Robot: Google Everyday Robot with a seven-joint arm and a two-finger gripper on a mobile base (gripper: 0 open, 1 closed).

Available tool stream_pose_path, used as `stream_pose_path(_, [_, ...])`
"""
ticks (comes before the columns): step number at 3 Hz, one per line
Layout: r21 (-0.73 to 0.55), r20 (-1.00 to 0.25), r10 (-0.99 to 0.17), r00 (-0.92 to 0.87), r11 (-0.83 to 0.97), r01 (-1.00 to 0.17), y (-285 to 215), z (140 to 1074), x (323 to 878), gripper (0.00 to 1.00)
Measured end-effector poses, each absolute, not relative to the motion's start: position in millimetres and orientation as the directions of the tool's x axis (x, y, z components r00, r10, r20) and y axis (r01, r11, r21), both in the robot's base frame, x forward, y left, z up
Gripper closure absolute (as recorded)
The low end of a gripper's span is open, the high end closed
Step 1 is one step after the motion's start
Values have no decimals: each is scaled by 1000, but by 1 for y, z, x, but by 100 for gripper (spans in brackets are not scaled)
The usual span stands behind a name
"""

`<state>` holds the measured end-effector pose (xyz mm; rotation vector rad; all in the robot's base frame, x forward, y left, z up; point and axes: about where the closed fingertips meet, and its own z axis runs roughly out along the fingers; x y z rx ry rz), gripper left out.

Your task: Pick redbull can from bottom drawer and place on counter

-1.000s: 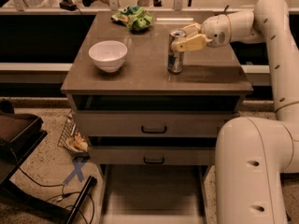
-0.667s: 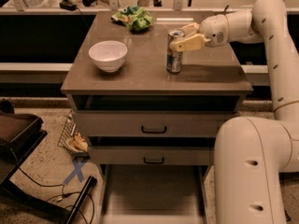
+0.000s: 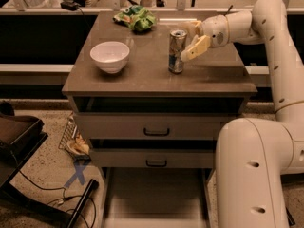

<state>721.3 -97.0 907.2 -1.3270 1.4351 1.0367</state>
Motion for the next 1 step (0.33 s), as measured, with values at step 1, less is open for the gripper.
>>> stream_pose_path(1, [5,-969,-246,-24,74,-997,-97,907,721,0])
